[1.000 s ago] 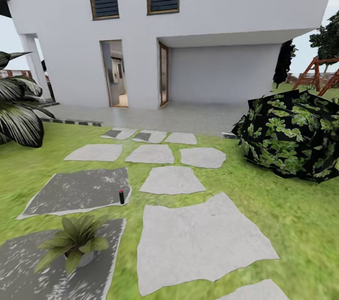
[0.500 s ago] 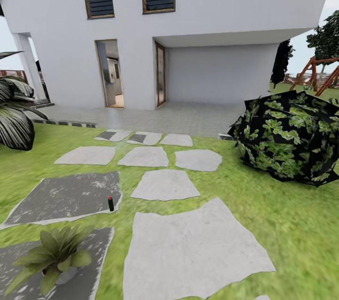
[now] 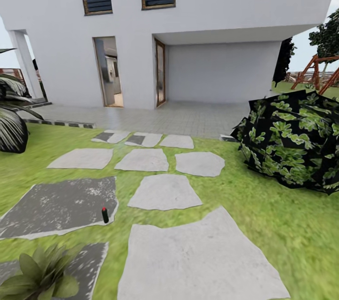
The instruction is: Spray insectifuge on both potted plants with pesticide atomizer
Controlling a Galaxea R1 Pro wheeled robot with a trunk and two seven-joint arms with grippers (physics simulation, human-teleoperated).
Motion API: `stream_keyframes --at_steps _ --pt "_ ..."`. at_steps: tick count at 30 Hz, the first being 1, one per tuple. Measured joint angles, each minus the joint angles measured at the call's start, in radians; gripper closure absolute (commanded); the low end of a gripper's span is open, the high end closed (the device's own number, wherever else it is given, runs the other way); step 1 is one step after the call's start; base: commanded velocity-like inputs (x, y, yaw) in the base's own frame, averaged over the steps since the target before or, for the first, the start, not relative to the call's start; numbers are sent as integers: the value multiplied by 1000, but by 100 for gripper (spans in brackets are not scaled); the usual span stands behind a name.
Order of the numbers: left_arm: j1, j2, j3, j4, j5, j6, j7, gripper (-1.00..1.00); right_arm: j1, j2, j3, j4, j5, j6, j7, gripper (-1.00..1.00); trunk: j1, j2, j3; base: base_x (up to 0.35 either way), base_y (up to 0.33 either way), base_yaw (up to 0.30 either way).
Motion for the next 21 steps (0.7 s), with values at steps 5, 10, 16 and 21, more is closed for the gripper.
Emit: stream_keyframes --at_steps 5,10,16,21 --pt "0 0 0 0 0 0 0 -100 0 0 -1 0 0 0 0 -100 0 0 0 340 -12 0" --pt "0 0 0 0 0 0 0 -100 0 0 -1 -1 1 -1 -2 -100 0 0 0 339 -74 0" --pt "0 0 0 0 0 0 0 -100 0 0 0 -3 3 -1 -2 -100 0 0 0 339 -88 0" --pt "-3 2 1 -9 -1 -19 1 -100 0 -1 -3 -6 0 0 -2 -100 0 0 0 246 -52 0"
